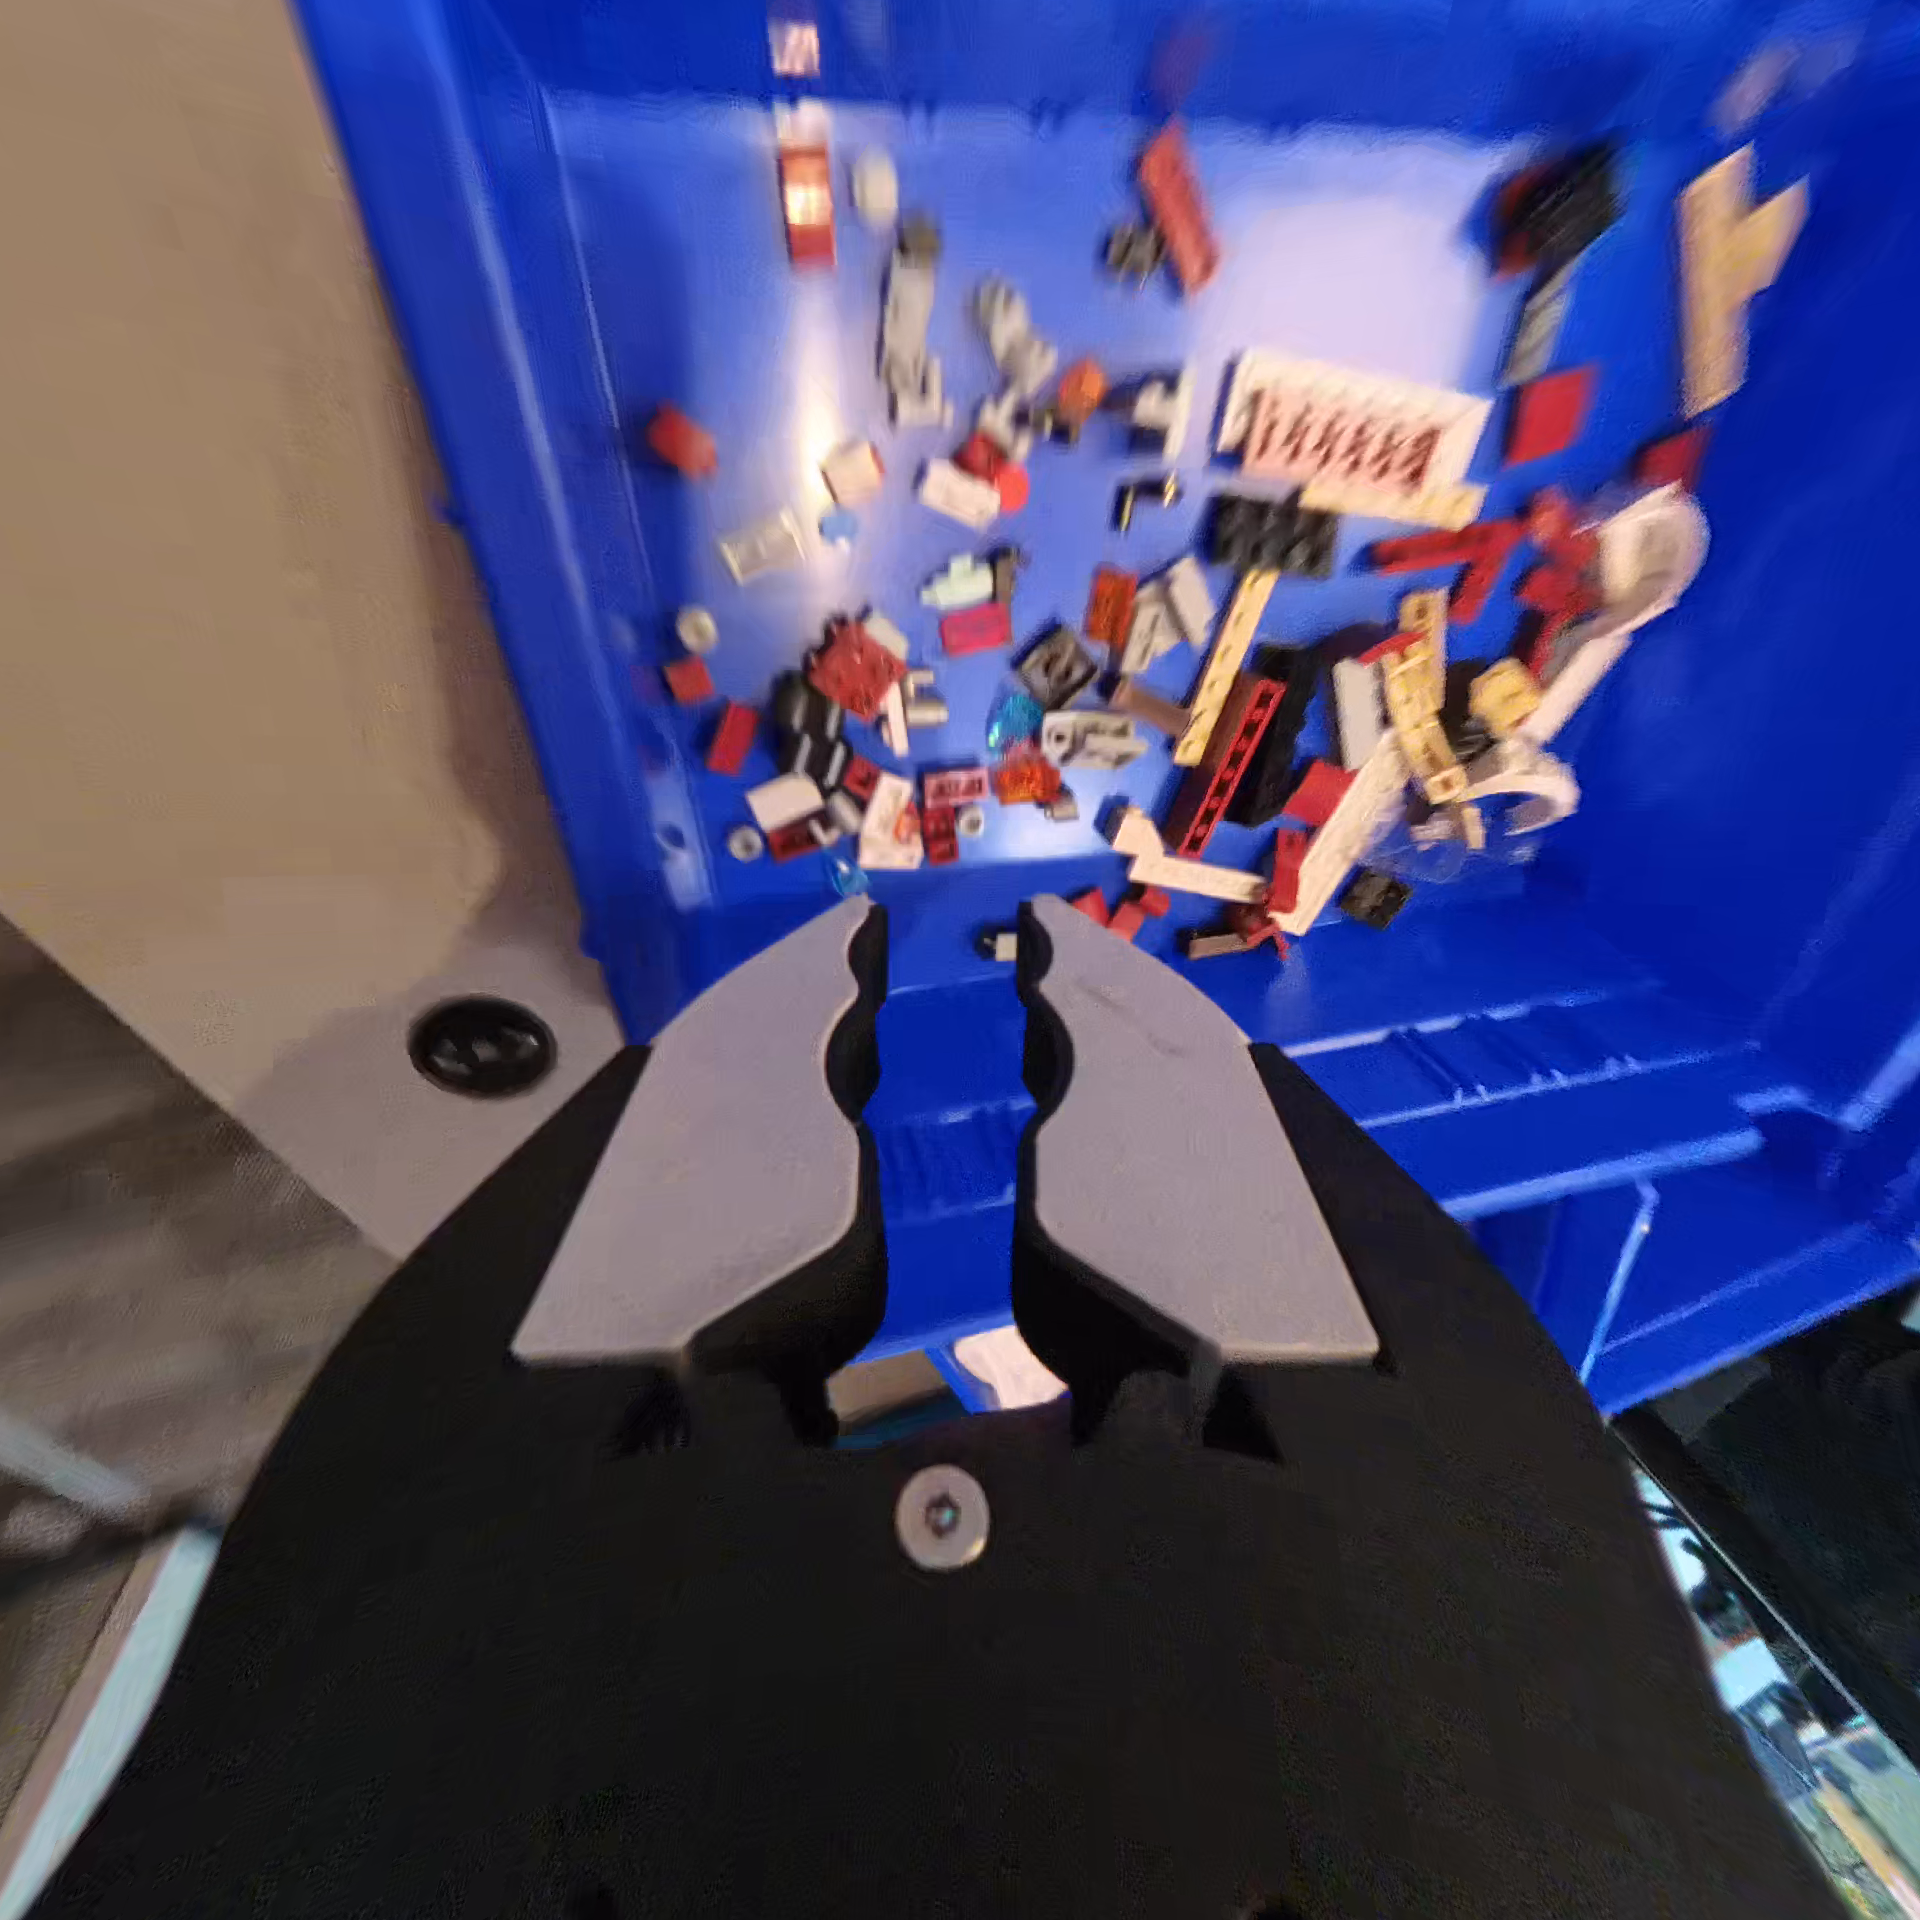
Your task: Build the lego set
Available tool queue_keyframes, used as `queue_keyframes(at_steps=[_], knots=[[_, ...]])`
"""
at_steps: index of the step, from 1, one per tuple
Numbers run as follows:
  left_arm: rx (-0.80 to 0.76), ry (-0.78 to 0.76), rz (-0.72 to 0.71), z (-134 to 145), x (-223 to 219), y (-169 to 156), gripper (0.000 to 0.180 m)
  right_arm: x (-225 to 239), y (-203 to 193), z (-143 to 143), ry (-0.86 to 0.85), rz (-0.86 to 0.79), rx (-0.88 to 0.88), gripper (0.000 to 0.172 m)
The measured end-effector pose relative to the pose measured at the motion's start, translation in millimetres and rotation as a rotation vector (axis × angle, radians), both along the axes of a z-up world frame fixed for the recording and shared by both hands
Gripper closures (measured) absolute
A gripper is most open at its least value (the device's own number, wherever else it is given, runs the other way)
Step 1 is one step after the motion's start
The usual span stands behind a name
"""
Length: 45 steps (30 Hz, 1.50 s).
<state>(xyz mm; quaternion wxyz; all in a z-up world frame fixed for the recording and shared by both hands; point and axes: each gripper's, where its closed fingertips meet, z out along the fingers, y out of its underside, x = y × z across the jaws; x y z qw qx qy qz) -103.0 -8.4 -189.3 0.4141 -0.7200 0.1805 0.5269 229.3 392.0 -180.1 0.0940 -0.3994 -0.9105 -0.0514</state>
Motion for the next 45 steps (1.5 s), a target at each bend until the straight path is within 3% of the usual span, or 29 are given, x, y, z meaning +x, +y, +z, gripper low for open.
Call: queue_keyframes(at_steps=[4, 8, 31, 39, 45], knots=[[-0.001, 0.01, 0.031, 0, -4, -5, 0.147, -3, 9, -29, -0.225, 0.026, -0.053, 0.152], [-0.003, 0.009, 0.037, -1, -6, -5, 0.147, -4, 12, -44, -0.334, 0.024, -0.055, 0.155], [0.005, -0.002, 0.014, 0, -4, -4, 0.147, -5, 11, -64, -0.364, 0.013, -0.04, 0.158], [0.015, 0.004, 0.007, 3, -1, -4, 0.147, -11, 7, -50, -0.269, 0.012, -0.024, 0.165], [0.042, -0.01, -0.006, 7, 2, -5, 0.147, -30, -32, 8, 0.033, 0.025, -0.056, 0.166]])
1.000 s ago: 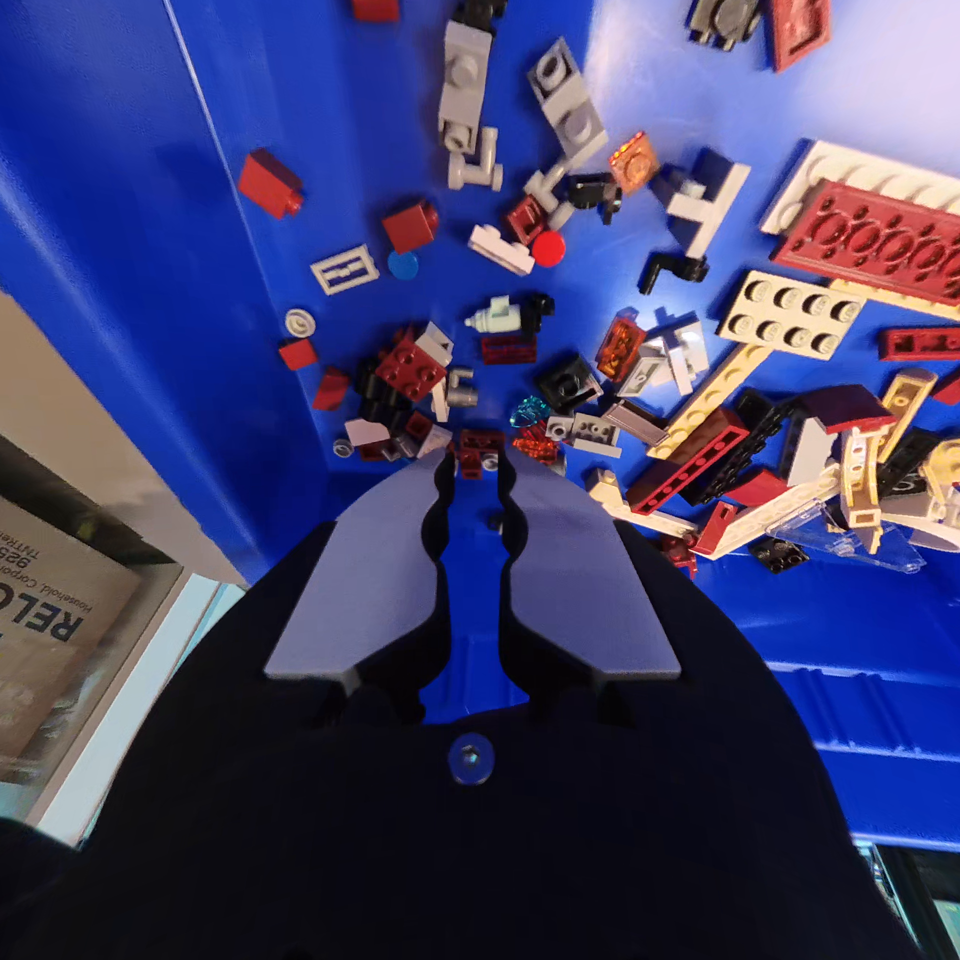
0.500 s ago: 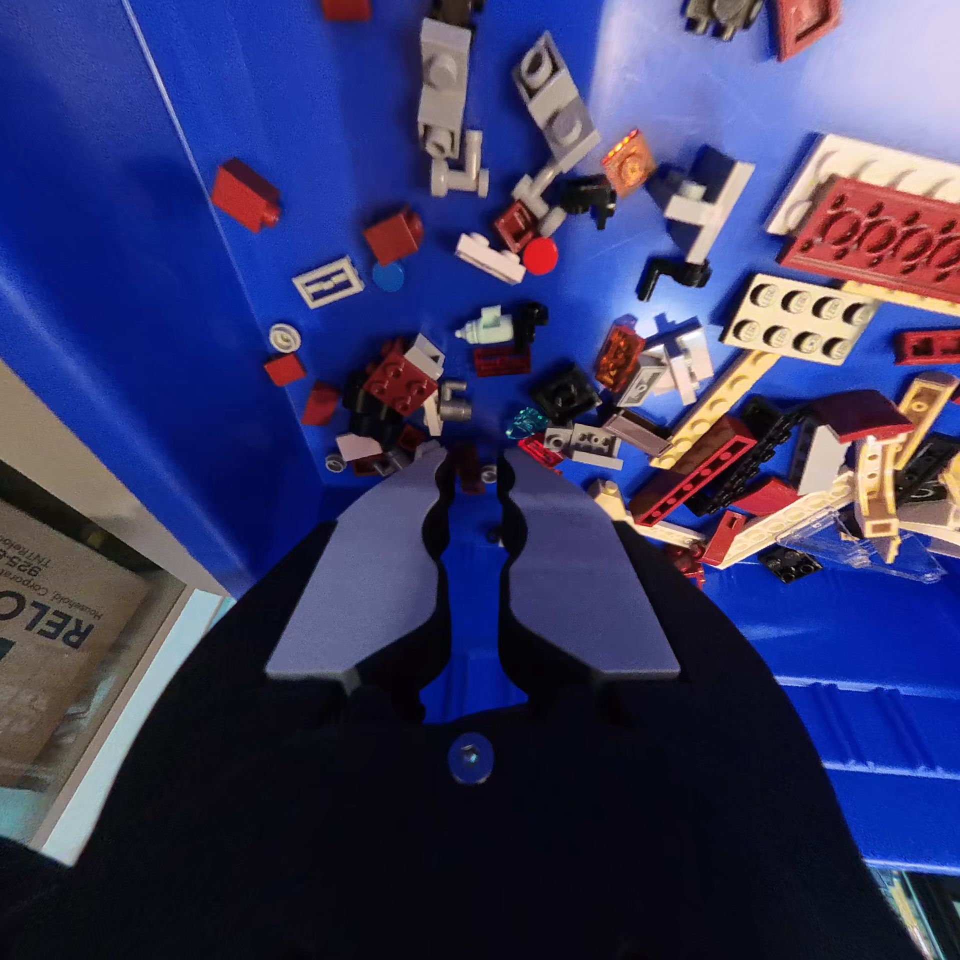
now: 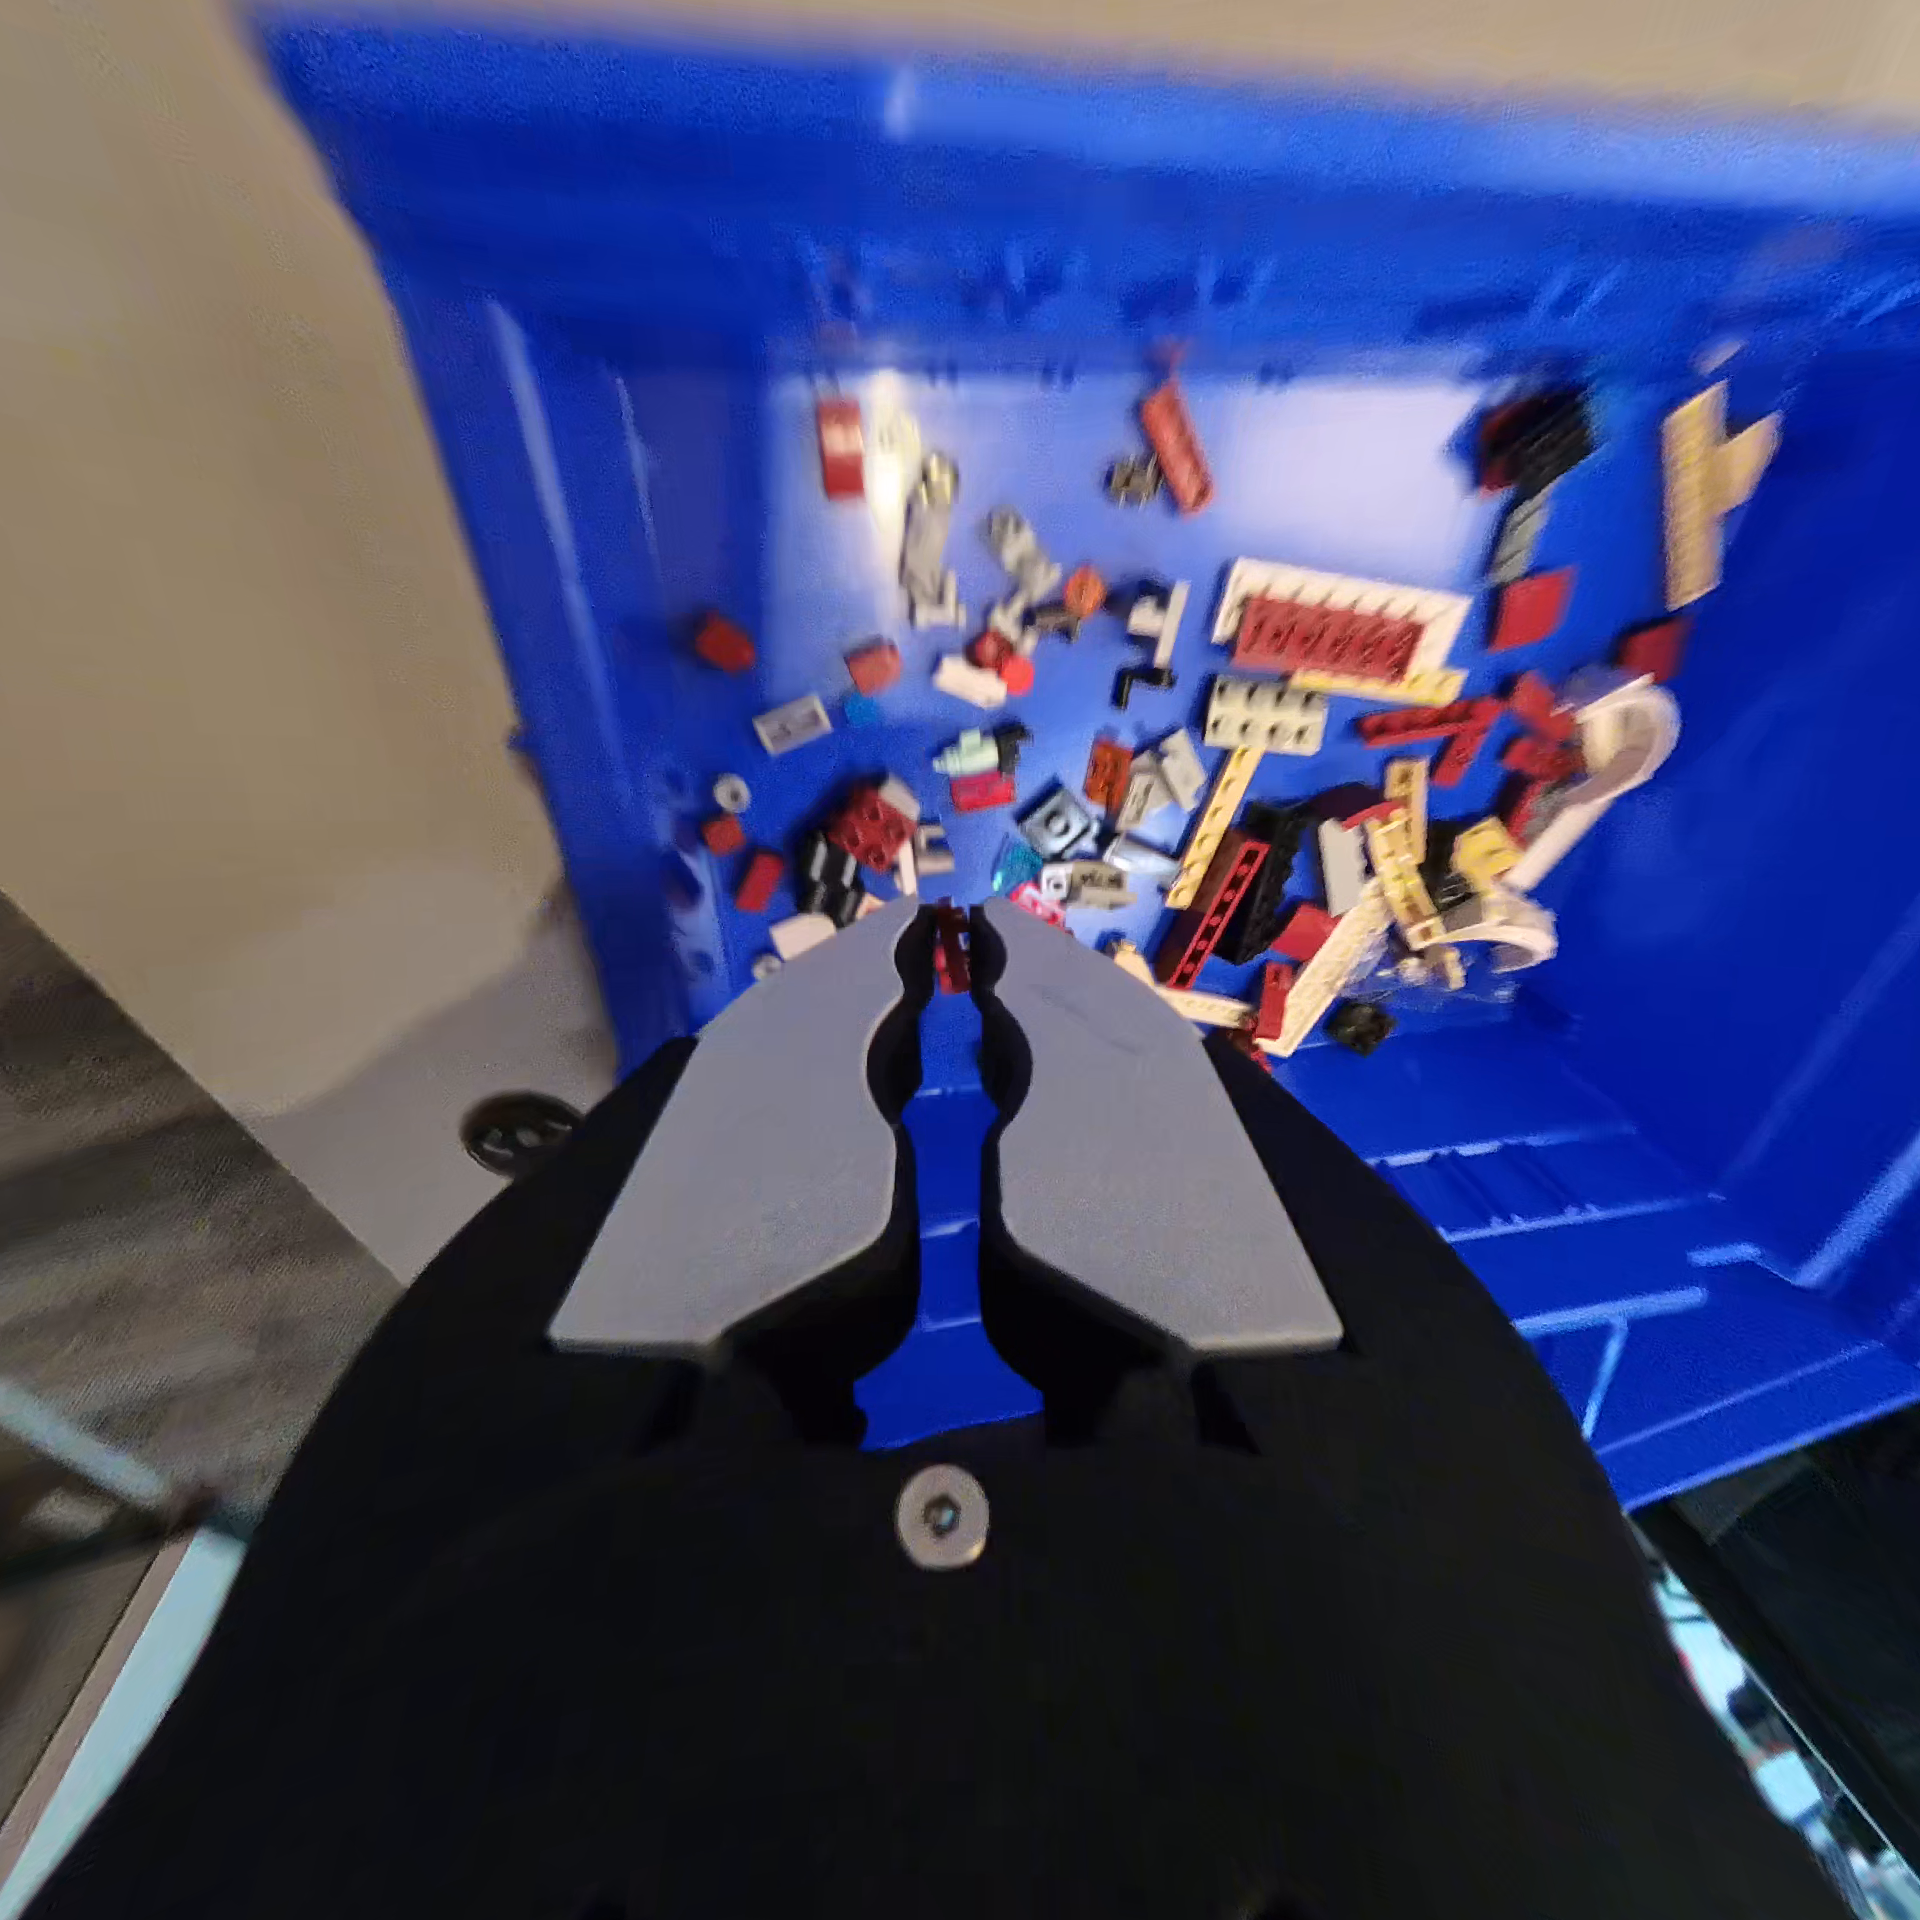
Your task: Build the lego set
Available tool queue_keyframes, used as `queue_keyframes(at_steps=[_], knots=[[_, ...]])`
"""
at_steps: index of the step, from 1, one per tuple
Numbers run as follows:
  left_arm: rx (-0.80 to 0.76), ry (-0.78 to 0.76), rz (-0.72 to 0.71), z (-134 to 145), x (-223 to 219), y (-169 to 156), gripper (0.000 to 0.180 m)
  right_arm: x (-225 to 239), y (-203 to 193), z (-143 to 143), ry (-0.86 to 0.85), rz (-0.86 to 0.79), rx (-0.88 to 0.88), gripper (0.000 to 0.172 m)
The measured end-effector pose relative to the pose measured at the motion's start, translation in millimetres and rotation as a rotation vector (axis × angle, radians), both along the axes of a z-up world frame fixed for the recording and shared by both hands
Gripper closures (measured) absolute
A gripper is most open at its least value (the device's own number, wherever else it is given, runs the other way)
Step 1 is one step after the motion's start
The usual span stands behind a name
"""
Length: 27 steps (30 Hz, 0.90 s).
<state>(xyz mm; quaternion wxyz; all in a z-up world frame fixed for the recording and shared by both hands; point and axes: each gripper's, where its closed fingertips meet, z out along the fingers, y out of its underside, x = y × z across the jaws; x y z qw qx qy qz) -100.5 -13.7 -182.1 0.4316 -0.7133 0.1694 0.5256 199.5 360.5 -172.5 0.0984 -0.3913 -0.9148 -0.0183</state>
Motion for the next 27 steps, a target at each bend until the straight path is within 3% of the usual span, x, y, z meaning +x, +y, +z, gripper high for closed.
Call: queue_keyframes(at_steps=[4, 7, 10, 15, 22, 27], knots=[[0.022, -0.014, -0.012, 4, 3, 0, 0.147, -16, -65, 44, 0.265, 0.08, -0.068, 0.166], [0.036, -0.025, -0.033, 8, 7, 2, 0.147, -35, -119, 57, 0.428, 0.134, -0.134, 0.167], [0.04, -0.022, -0.058, 10, 15, 3, 0.147, -60, -182, 50, 0.512, 0.184, -0.25, 0.167], [0.061, -0.031, -0.085, 15, 26, 0, 0.147, -110, -287, 6, 0.446, 0.226, -0.521, 0.167], [0.077, -0.011, -0.08, 20, 27, -7, 0.147, -166, -316, -41, 0.413, 0.121, -0.495, 0.167], [0.055, -0.028, -0.106, 16, 30, -3, 0.147, -166, -315, -43, 0.399, 0.108, -0.494, 0.161]])
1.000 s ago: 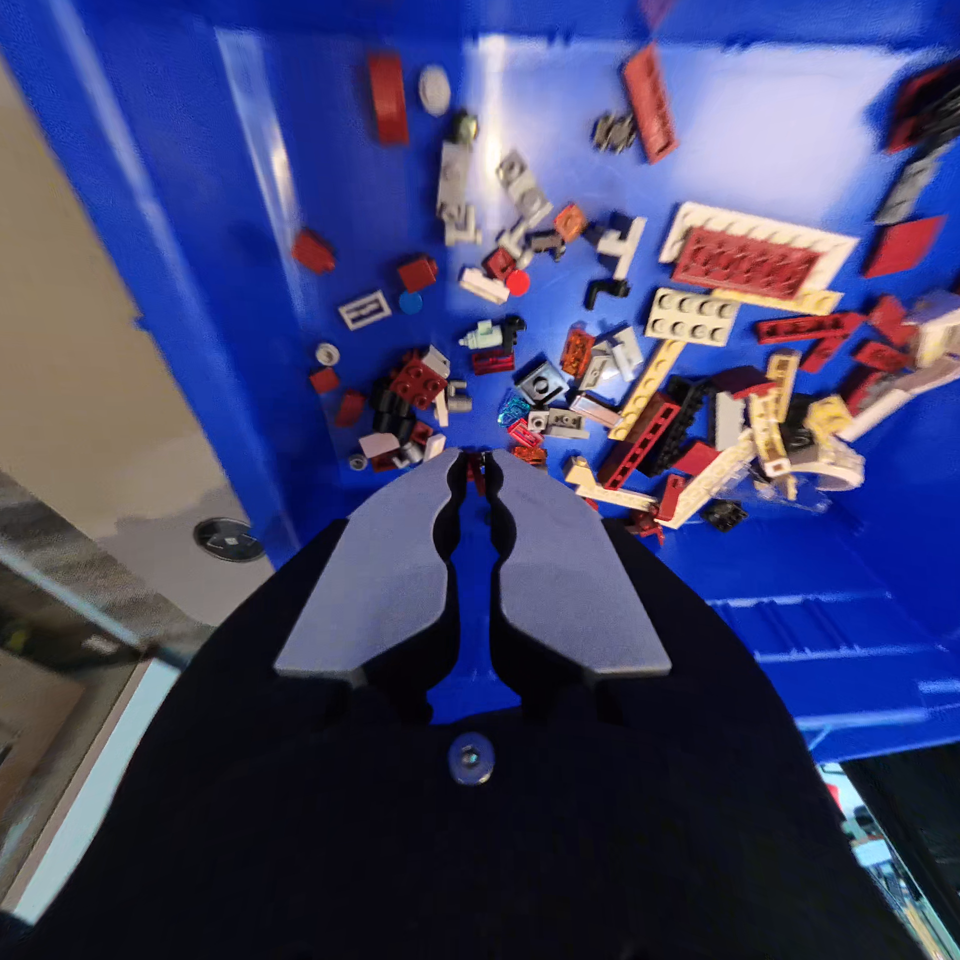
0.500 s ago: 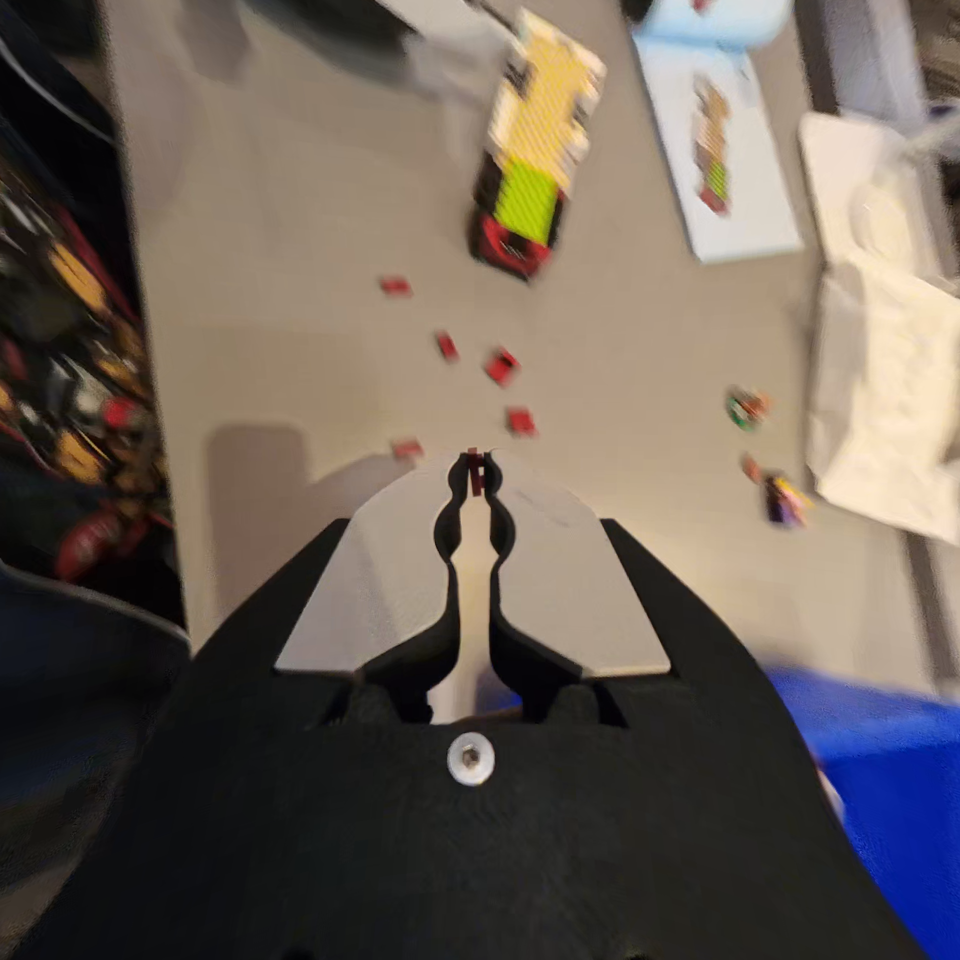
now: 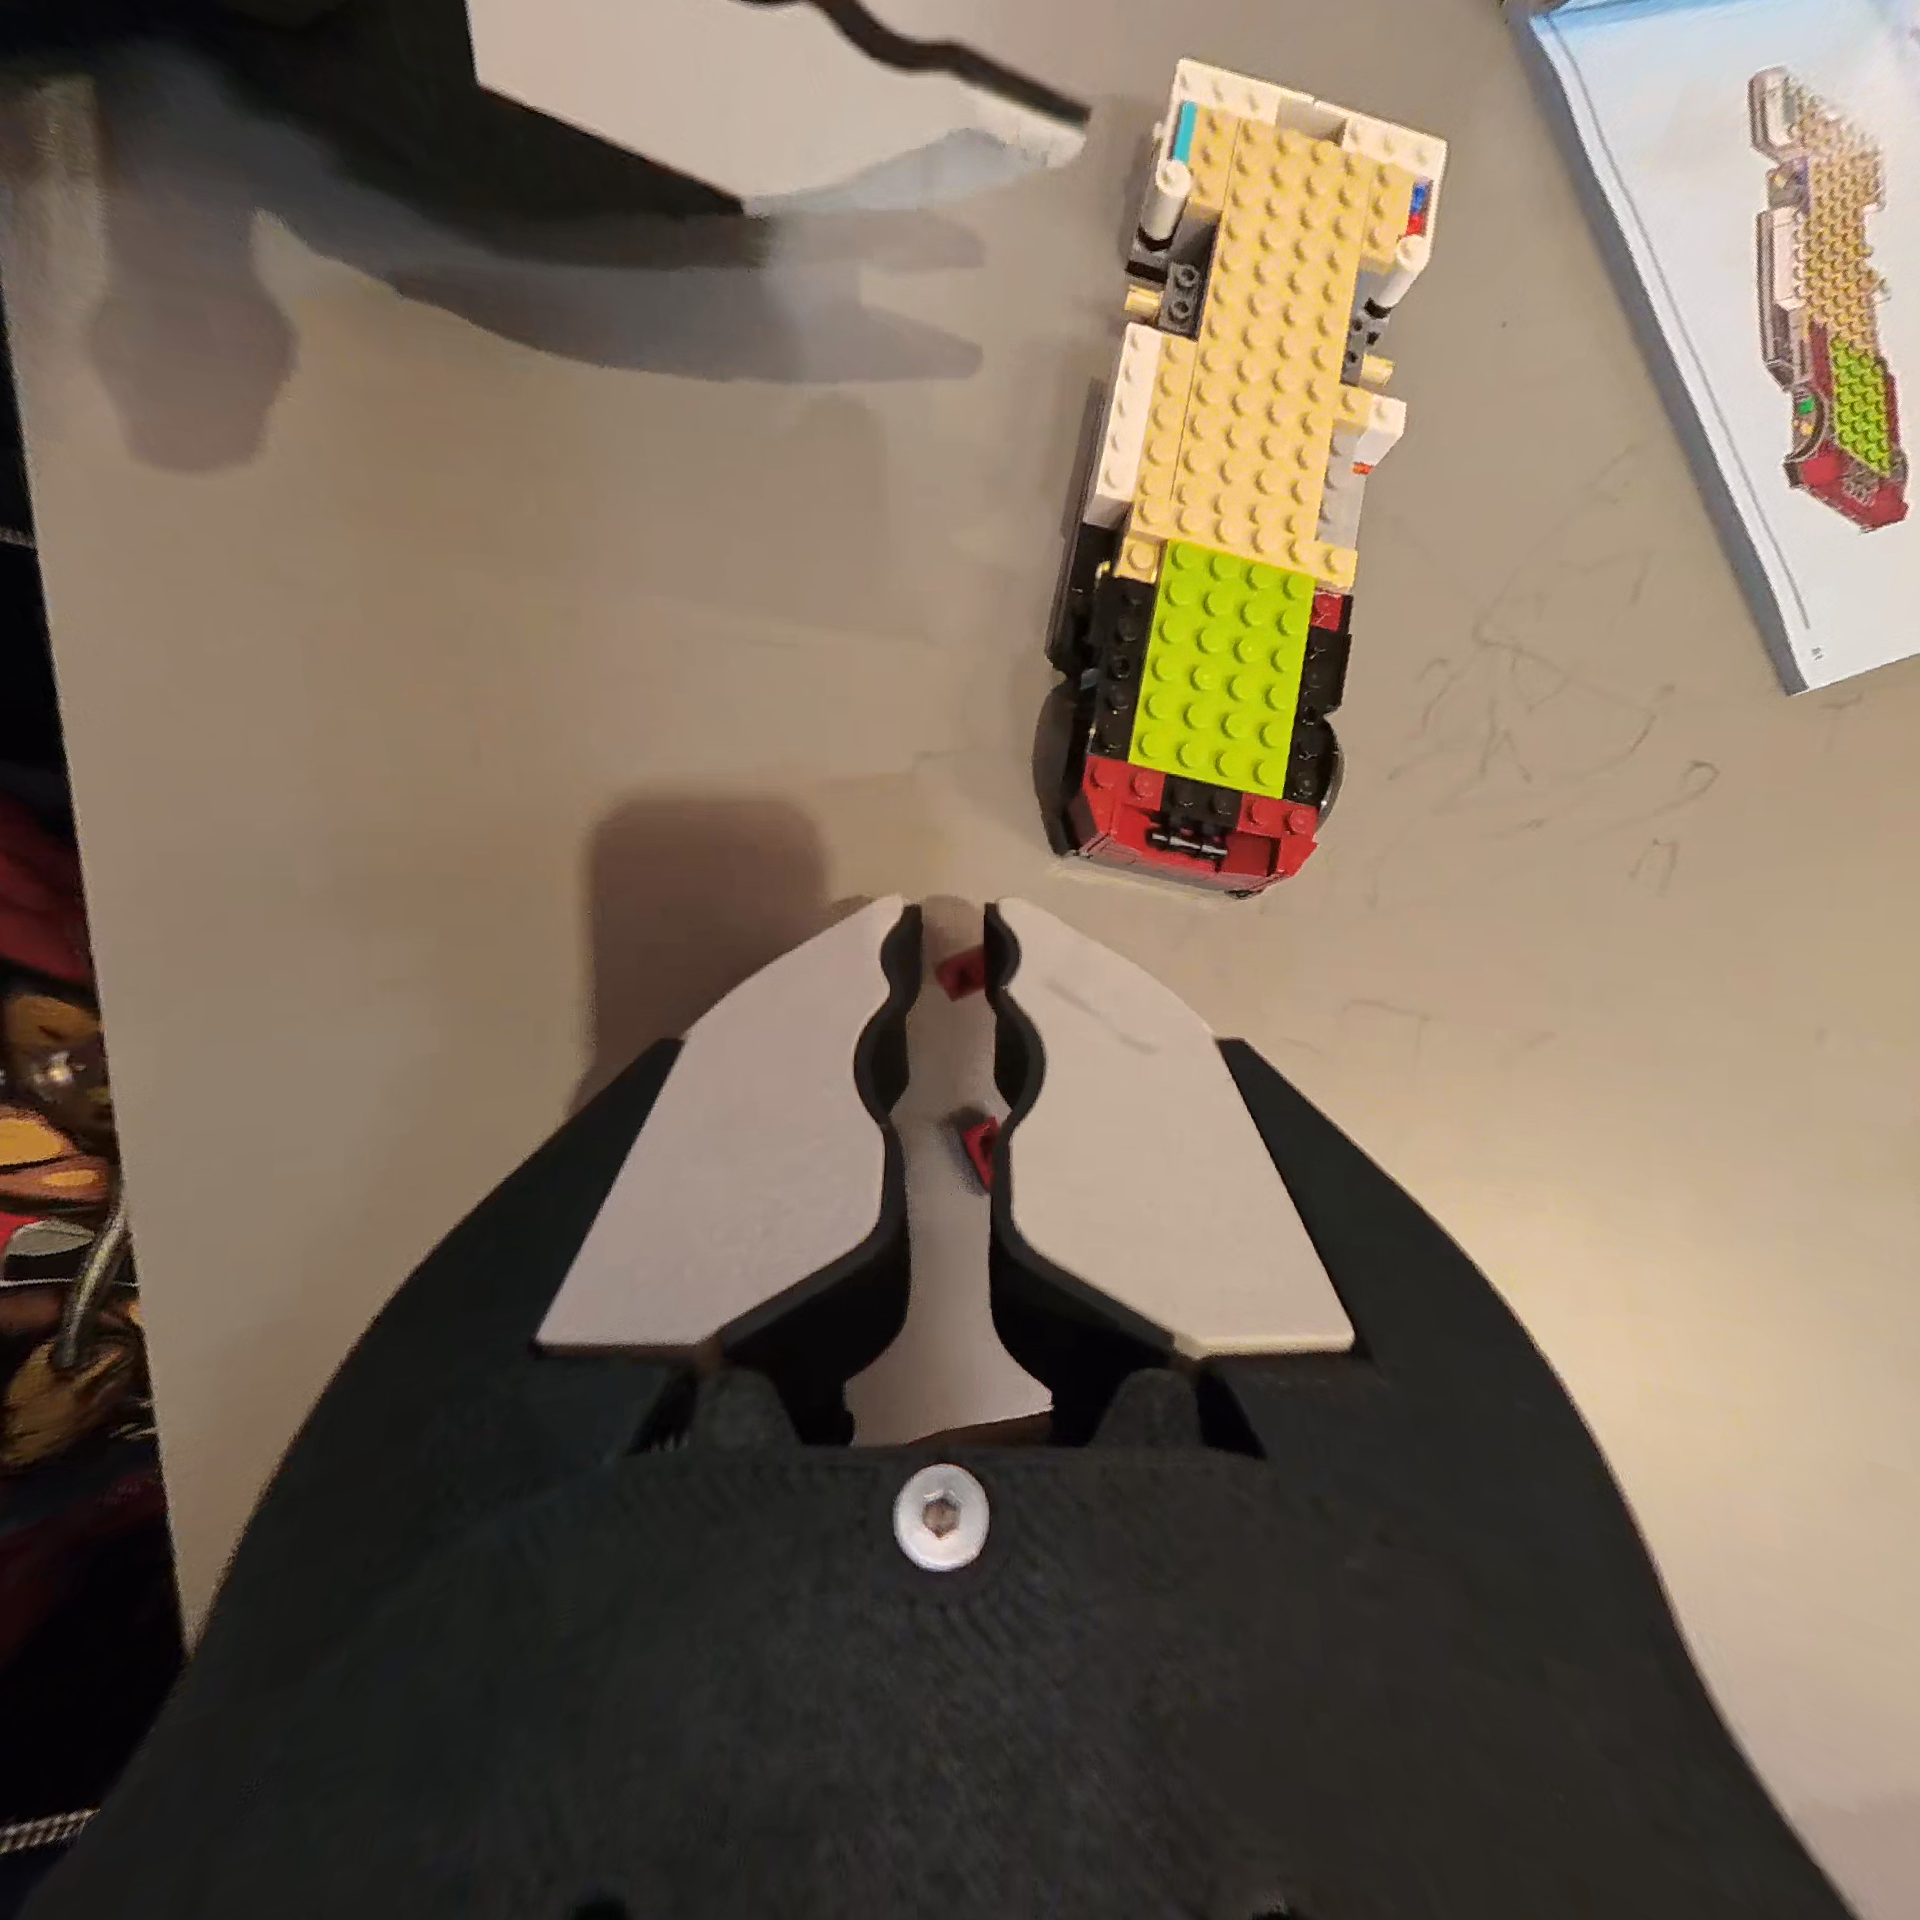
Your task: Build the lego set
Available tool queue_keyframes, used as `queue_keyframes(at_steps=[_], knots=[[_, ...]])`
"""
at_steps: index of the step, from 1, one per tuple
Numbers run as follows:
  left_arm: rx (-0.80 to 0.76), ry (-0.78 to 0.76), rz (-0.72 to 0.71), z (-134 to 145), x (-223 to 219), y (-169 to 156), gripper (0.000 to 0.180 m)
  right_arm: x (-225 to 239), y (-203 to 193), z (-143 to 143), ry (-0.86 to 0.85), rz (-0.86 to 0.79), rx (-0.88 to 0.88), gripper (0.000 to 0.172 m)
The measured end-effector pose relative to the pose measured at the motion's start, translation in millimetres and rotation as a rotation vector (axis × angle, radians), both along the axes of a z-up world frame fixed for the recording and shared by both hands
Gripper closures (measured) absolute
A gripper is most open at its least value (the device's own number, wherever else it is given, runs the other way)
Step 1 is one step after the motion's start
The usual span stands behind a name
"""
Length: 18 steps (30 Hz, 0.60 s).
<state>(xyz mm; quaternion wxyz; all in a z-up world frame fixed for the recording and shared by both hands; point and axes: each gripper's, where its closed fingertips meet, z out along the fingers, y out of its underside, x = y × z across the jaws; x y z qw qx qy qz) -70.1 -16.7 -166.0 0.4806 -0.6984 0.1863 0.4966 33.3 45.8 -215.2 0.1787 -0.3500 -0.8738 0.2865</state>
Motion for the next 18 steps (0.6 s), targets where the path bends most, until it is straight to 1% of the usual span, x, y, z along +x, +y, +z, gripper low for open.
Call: queue_keyframes(at_steps=[5, 7, 11, 12, 14, 16, 18], knots=[[-0.04, -0.01, -0.032, -8, 5, 5, 0.147, -7, 23, 14, 0.03, -0.039, 0.038, 0.15], [-0.051, -0.024, -0.053, -10, 8, 7, 0.146, -16, 31, 21, 0.037, -0.062, 0.025, 0.145], [-0.069, -0.054, -0.101, -16, 16, 11, 0.143, -35, 23, 20, -0.022, -0.041, -0.019, 0.132], [-0.074, -0.06, -0.108, -17, 17, 12, 0.142, -40, 19, 17, -0.048, -0.03, -0.024, 0.126], [-0.092, -0.071, -0.114, -21, 17, 14, 0.14, -51, 14, 8, -0.092, -0.033, -0.006, 0.107], [-0.11, -0.073, -0.115, -25, 17, 14, 0.139, -58, 10, -2, -0.144, -0.035, 0.009, 0.092], [-0.122, -0.069, -0.116, -27, 17, 15, 0.137, -60, 8, -10, -0.198, -0.044, 0.014, 0.082]])
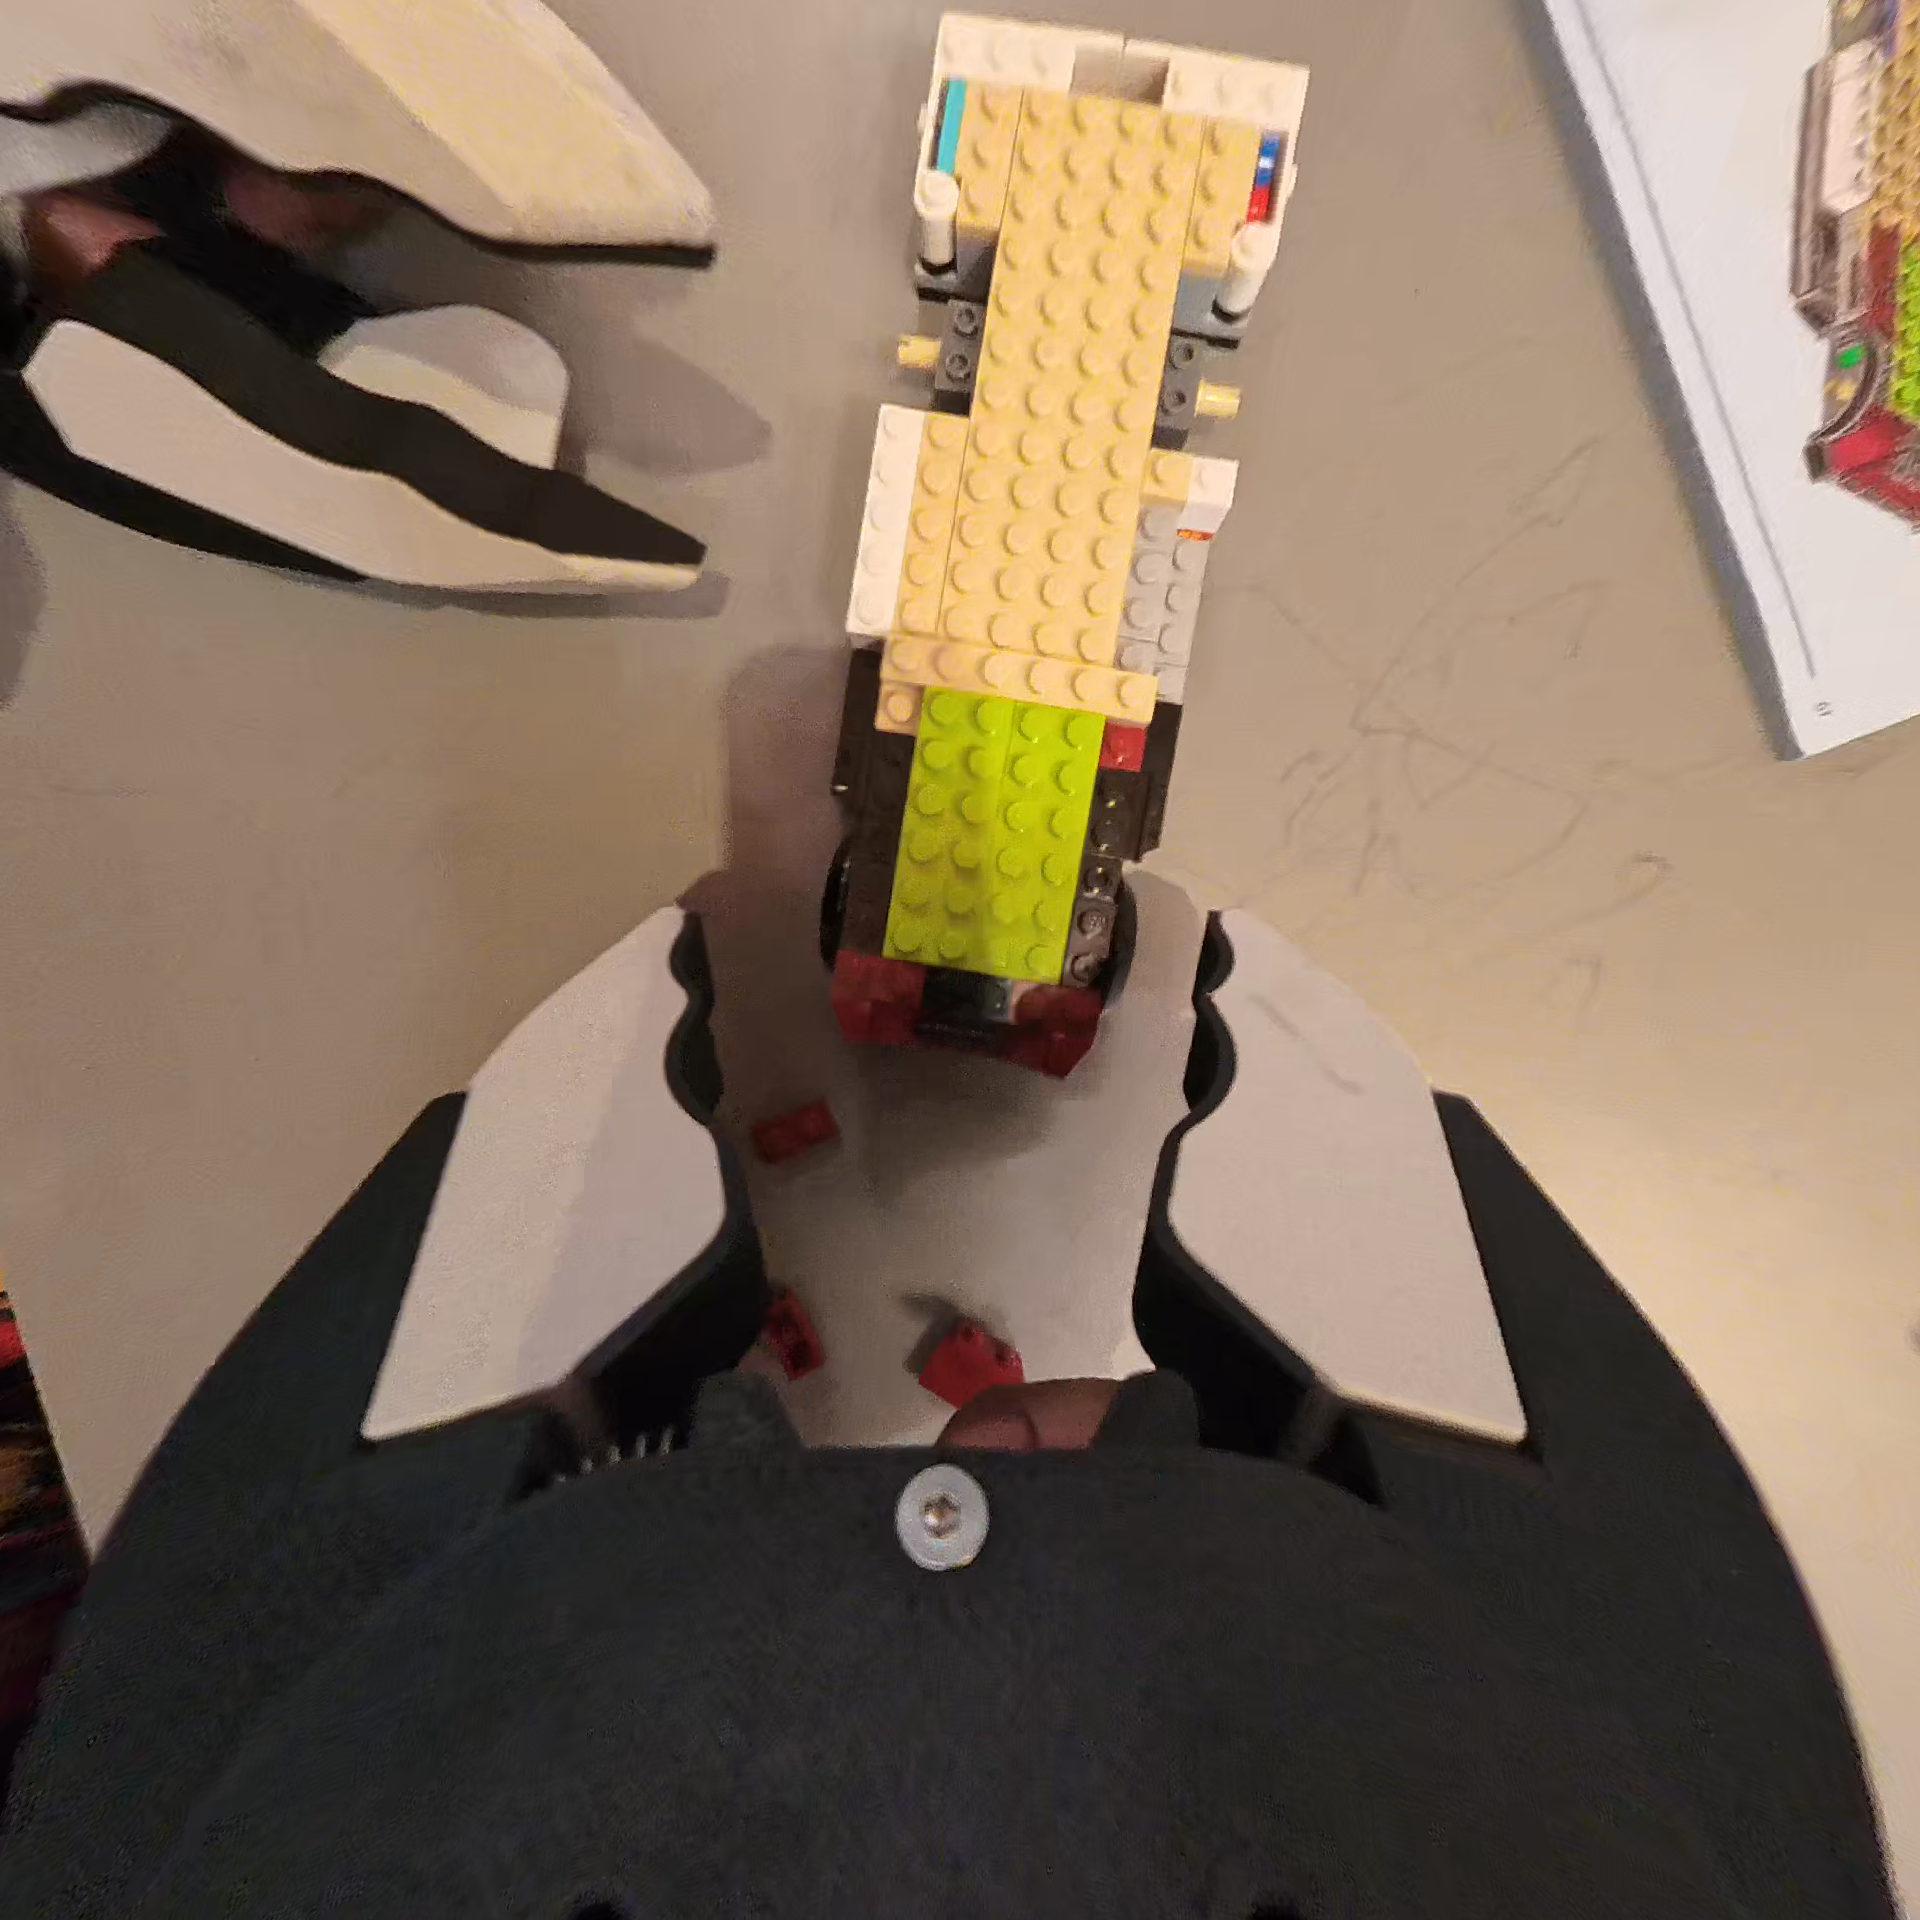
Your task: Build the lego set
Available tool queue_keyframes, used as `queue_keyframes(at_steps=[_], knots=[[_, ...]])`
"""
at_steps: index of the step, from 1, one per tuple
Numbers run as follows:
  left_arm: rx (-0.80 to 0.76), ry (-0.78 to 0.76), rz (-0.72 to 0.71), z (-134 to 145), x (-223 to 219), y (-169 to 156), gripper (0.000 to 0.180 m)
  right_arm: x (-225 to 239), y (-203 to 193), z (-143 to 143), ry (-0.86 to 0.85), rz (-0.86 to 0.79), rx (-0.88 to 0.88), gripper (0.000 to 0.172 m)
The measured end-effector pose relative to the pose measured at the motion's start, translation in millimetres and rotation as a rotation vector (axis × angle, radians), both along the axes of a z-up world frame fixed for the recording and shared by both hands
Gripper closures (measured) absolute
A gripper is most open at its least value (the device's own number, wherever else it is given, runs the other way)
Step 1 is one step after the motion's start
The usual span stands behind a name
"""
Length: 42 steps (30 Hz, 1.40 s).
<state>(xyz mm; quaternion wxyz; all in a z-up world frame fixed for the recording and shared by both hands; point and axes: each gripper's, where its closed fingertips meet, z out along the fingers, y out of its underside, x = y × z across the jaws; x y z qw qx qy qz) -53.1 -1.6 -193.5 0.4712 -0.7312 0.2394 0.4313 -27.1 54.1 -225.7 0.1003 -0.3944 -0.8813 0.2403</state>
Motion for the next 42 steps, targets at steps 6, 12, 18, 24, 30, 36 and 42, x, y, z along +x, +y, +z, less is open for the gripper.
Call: queue_keyframes(at_steps=[6, 12, 18, 24, 30, 36, 42], knots=[[-0.037, 0.032, -0.012, -7, 1, 5, 0.136, 2, 6, -19, -0.074, -0.031, 0.047, 0.089], [-0.066, 0.073, -0.012, -10, 1, 12, 0.134, -3, 11, -18, -0.103, -0.073, 0.033, 0.108], [-0.103, 0.121, -0.01, -11, -5, 25, 0.122, -11, -1, -3, -0.219, -0.129, -0.25, 0.108], [-0.181, 0.182, -0.02, -14, -16, 38, 0.113, -9, -11, 12, -0.265, -0.103, -0.374, 0.108], [-0.246, 0.186, -0.001, -22, -19, 42, 0.128, -5, -20, 21, -0.222, -0.073, -0.369, 0.108], [-0.223, 0.272, 0.056, -21, -28, 41, 0.151, -2, -21, 24, -0.125, -0.041, -0.304, 0.11], [-0.202, 0.314, 0.073, -17, -39, 38, 0.152, 11, 9, 47, 0.059, -0.008, -0.26, 0.107]])
